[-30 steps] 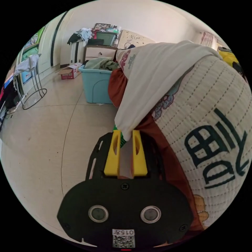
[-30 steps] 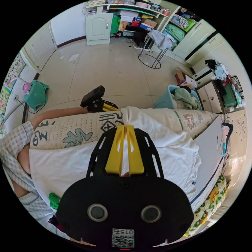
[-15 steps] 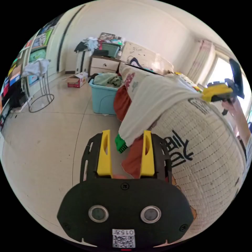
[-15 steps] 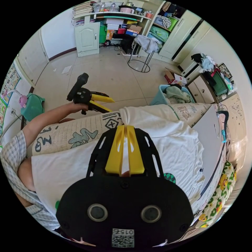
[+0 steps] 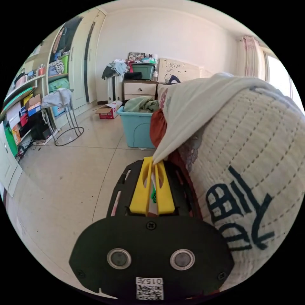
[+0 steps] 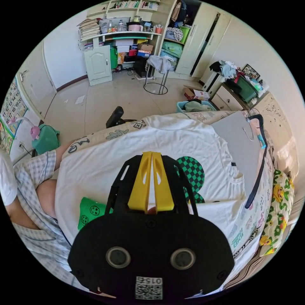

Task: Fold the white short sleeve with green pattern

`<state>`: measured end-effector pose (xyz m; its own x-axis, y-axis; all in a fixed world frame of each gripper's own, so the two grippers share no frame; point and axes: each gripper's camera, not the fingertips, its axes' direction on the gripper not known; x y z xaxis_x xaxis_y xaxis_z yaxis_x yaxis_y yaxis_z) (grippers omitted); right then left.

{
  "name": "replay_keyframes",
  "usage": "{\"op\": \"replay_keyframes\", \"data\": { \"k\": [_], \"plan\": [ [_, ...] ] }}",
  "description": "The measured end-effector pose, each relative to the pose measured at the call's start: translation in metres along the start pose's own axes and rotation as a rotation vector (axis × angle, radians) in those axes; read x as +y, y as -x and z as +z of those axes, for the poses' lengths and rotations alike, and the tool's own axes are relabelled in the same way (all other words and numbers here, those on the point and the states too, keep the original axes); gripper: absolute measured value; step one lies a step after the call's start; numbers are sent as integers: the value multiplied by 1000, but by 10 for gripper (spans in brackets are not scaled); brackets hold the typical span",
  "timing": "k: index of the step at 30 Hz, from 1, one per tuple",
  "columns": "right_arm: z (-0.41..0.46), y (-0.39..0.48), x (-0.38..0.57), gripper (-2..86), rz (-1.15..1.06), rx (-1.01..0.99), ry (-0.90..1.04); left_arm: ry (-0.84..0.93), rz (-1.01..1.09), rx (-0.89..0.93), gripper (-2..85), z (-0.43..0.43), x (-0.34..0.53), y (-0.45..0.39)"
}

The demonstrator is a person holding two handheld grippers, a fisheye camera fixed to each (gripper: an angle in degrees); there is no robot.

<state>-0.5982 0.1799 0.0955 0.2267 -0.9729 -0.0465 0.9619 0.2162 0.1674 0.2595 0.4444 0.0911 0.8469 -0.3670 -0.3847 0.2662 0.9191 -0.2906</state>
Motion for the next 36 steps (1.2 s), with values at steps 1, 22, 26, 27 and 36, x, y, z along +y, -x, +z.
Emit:
{"op": "replay_keyframes", "data": {
  "k": [1, 22, 26, 27, 36],
  "plan": [
    [-4, -3, 4, -10, 13, 0, -10, -6, -46, -18, -6, -18, -13, 6],
    [-113, -79, 163, 65, 350, -4, -309, -379, 1174, -348, 3, -251, -118, -422],
    [-120, -101, 160, 105, 344, 19, -282, -351, 1154, -362, 4, -246, -140, -426],
    [-115, -108, 154, 119, 341, -3, -243, -349, 1147, -361, 4, -246, -147, -425],
    [-104, -194, 105, 167, 442, -207, -197, -360, 1158, -358, 9, -228, -188, -404]
  ]
}}
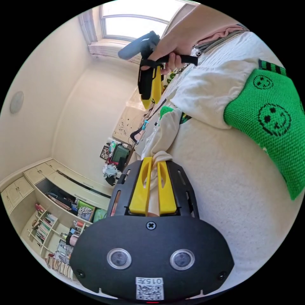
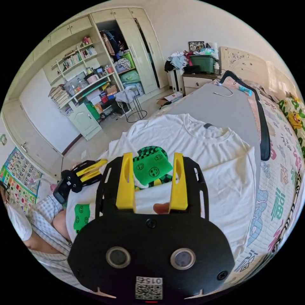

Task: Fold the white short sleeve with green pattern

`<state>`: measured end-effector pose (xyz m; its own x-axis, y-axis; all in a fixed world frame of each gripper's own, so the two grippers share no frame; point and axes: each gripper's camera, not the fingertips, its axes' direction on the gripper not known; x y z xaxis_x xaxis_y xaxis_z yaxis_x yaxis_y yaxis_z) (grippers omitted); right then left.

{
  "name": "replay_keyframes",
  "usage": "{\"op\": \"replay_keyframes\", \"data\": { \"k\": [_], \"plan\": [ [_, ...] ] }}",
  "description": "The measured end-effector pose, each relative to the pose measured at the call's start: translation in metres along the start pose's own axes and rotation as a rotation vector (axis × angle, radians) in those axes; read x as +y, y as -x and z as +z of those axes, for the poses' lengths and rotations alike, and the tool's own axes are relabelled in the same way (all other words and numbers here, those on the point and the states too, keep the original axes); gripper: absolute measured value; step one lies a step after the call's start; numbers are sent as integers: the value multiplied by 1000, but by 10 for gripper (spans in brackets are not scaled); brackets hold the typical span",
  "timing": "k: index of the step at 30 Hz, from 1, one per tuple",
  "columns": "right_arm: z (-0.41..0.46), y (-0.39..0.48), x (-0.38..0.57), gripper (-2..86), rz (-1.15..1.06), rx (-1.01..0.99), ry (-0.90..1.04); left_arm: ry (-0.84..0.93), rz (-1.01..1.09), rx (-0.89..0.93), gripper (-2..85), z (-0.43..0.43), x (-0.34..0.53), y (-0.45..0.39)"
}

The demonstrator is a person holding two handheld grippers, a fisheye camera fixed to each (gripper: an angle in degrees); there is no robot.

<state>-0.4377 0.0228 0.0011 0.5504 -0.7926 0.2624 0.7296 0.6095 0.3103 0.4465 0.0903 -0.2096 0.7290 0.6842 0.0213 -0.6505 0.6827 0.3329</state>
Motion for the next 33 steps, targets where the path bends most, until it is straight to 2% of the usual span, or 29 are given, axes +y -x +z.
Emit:
{"op": "replay_keyframes", "data": {
  "k": [2, 5, 8, 12, 18, 25, 28, 33],
  "plan": [
    [12, -13, -12, 143, 27, 1, 108, 0, -20, 17, 14, 9, 6, 10],
    [24, -27, -12, 61, 39, -161, 249, -8, -79, 43, 27, 24, 20, 32],
    [-7, -27, 5, 2, 1, -253, 165, -18, -139, 63, 54, 39, 37, 52],
    [-80, -20, 47, -8, -111, -204, 20, -20, -285, 118, 83, 63, 72, 91],
    [-189, -27, 144, -10, -131, -245, -202, 70, -474, 229, 87, 121, 126, 138],
    [-227, -40, 239, -10, -92, -245, -251, 169, -537, 327, 89, 191, 167, 165],
    [-231, -40, 268, -9, -133, -313, -260, 215, -554, 348, 89, 220, 184, 172],
    [-236, -16, 289, -9, -331, -268, -88, 263, -504, 347, 87, 254, 197, 166]
  ]
}}
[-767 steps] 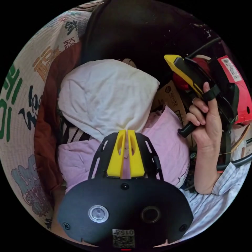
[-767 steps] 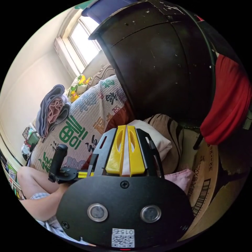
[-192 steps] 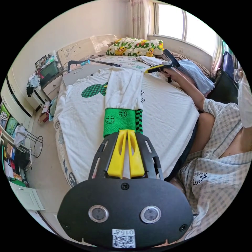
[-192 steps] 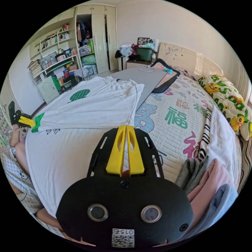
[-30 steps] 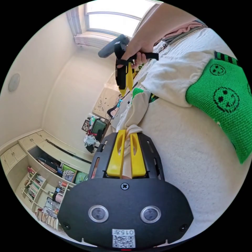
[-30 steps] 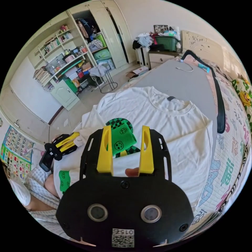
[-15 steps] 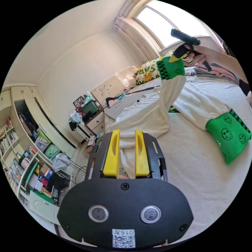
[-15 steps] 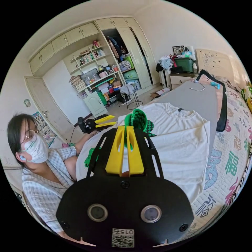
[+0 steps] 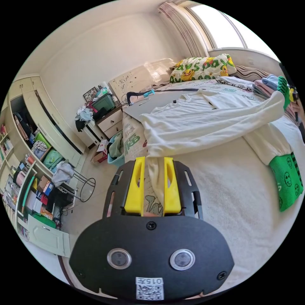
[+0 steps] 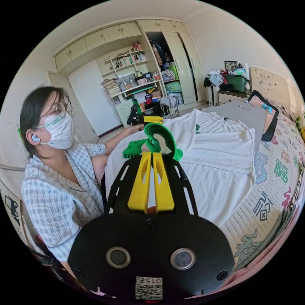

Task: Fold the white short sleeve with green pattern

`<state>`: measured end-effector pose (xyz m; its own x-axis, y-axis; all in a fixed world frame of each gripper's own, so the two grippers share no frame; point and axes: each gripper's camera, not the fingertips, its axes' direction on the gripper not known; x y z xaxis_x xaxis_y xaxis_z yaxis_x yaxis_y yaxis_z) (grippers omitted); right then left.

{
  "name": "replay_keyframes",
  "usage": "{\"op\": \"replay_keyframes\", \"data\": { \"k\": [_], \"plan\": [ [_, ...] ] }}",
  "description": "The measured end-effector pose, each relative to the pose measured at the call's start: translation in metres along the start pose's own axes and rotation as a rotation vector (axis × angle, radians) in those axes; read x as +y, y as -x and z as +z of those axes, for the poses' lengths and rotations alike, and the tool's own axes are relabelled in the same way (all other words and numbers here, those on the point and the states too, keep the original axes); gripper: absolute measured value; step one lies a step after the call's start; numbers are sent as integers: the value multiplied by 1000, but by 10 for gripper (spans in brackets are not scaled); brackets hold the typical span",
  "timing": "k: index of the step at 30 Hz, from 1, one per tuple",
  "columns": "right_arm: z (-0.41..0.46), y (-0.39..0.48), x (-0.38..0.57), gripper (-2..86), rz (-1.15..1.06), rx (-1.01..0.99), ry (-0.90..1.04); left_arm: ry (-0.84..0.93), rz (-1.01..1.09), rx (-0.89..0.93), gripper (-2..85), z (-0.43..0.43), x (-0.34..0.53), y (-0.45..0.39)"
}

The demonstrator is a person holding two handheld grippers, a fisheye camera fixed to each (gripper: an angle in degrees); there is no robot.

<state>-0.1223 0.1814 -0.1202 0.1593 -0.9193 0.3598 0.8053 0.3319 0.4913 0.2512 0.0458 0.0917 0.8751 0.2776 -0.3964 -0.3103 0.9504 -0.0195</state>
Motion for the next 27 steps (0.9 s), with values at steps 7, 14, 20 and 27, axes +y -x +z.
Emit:
{"op": "replay_keyframes", "data": {
  "k": [7, 14, 20, 27],
  "plan": [
    [15, 20, 13, -4, -123, -89, 239, -12, 38, -88, 81, 29, 14, 5],
    [-37, 44, 26, -5, -197, -69, 89, -126, -162, 54, 74, 1, 28, 46],
    [-18, 14, 30, 49, 6, 92, 92, -269, 172, 476, 76, -56, -15, -53],
    [11, -13, 23, 54, 193, 27, 141, -122, 489, 574, 83, -37, -51, -193]
  ]
}}
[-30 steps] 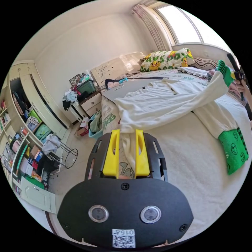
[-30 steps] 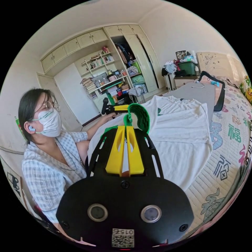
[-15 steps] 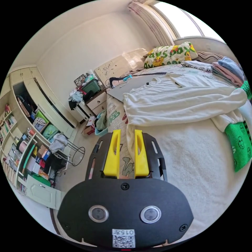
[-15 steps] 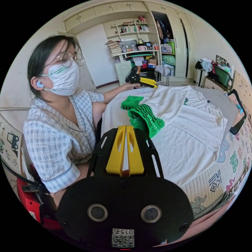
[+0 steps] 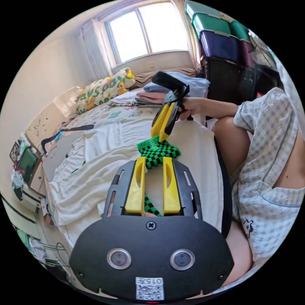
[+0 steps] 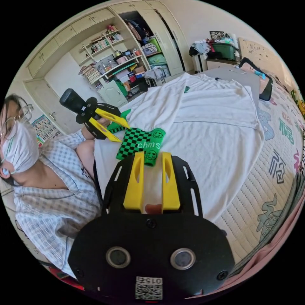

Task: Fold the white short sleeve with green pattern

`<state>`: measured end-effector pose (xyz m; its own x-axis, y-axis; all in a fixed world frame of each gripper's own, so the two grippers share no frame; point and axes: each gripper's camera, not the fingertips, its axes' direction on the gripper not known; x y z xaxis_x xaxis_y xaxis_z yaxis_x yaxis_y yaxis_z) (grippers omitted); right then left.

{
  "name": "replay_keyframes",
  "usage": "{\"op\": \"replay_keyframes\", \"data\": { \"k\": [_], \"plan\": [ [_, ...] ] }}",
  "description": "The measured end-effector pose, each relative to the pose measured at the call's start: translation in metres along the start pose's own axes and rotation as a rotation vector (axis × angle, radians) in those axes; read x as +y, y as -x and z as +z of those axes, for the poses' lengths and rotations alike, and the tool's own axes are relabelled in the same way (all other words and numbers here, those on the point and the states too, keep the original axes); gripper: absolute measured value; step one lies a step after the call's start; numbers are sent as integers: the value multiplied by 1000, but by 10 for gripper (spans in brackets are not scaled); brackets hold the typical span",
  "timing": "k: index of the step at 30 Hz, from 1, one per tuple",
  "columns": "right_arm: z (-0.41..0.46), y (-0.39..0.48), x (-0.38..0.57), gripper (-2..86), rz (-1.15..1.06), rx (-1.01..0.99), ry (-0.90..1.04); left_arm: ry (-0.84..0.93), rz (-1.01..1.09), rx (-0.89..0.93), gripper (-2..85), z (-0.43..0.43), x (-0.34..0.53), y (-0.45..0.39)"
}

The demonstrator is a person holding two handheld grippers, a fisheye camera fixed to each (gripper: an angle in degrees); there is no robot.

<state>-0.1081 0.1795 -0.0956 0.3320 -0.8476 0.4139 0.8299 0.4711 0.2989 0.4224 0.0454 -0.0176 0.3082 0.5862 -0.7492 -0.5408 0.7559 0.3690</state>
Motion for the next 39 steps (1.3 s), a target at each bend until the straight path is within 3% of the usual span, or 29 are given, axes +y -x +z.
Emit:
{"op": "replay_keyframes", "data": {
  "k": [8, 11, 13, 15, 20, 31, 36, 39],
  "plan": [
    [-19, 12, 6, 8, -23, 4, -71, 10, -86, -85, 82, -24, 32, 8],
    [-23, 2, 8, 6, 31, -29, -98, 58, -176, -234, 79, -48, 69, 34],
    [-23, 0, 7, 5, 44, -20, -96, 142, -288, -482, 77, -53, 110, 64],
    [-23, 2, 3, 5, 40, -10, -95, 199, -363, -592, 77, -48, 142, 87],
    [-19, 5, -11, 5, 37, -4, -89, 287, -416, -553, 80, -19, 180, 112],
    [-10, 13, -41, 11, 45, 54, 41, 211, -576, -395, 54, -10, 224, 116],
    [-69, 18, -93, 28, 35, 168, -209, 85, -589, -376, 62, -46, 251, 103],
    [-60, 4, -169, 47, -12, 152, -231, 90, -539, -381, 77, -47, 269, 97]
  ]
}}
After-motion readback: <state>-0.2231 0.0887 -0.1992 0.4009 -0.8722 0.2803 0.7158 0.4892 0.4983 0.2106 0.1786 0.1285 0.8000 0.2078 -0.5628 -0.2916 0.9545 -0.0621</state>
